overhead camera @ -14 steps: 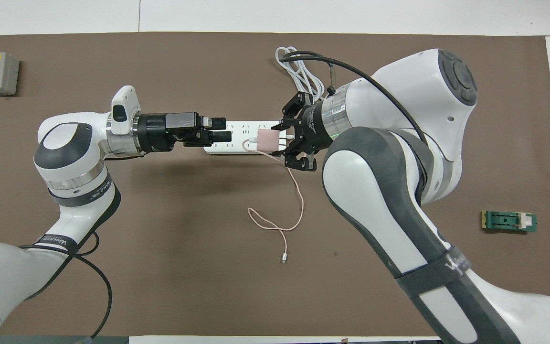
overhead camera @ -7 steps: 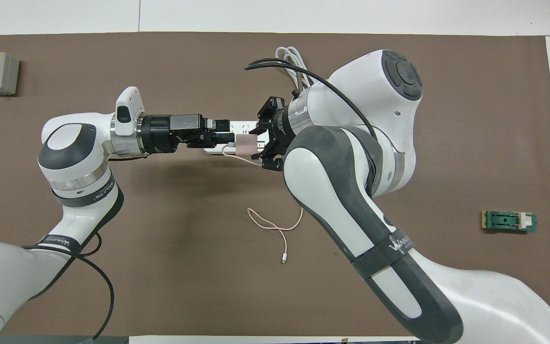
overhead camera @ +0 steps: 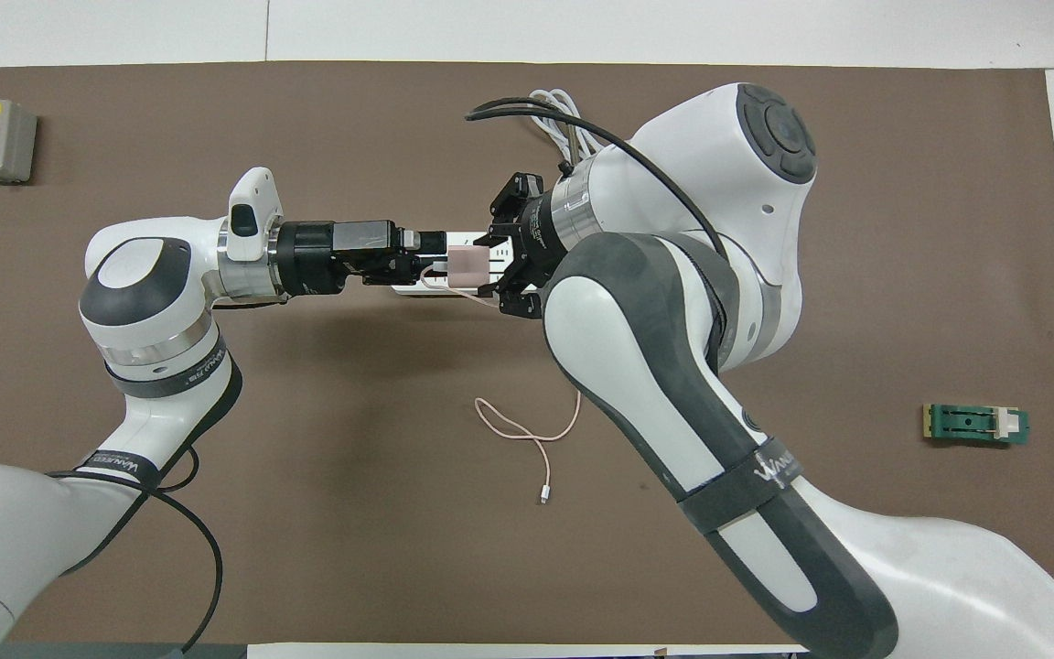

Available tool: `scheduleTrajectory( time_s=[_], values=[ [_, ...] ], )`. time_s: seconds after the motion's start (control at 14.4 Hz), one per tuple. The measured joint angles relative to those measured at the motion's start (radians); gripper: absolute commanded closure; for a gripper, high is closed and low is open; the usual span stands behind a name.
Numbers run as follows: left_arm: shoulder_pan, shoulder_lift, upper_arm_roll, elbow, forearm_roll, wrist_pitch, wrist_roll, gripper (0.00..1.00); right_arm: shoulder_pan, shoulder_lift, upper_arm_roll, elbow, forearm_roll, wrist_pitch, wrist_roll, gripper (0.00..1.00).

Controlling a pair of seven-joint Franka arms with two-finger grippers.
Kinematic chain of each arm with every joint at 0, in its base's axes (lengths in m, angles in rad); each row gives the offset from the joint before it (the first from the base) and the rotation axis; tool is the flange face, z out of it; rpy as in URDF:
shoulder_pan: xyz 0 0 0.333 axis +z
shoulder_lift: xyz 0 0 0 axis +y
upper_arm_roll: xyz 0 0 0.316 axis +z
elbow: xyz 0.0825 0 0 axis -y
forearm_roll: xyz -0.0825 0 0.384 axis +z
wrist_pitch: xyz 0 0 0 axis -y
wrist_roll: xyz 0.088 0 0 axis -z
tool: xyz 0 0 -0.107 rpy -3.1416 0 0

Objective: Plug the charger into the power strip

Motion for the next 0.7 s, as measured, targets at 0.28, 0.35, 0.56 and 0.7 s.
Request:
scheduleTrajectory(
  time_s=[0.28,0.35,0.56,0.7],
  values=[
    [-0.009,0.0,0.0,0.0,0.0,0.008,0.0,0.0,-0.001,0.0,-0.001,0.013,-0.001,-0.009,0.0,1.0],
    [-0.012,0.0,0.0,0.0,0.0,0.012,0.0,0.0,-0.001,0.0,-0.001,0.013,-0.001,-0.009,0.0,1.0],
    [-0.02,0.0,0.0,0.0,-0.005,0.021,0.0,0.0,-0.001,0.0,-0.001,0.013,-0.001,-0.009,0.0,1.0],
    [-0.023,0.0,0.0,0.0,-0.012,0.021,0.0,0.0,-0.001,0.0,-0.001,0.013,-0.001,-0.009,0.0,1.0]
  ],
)
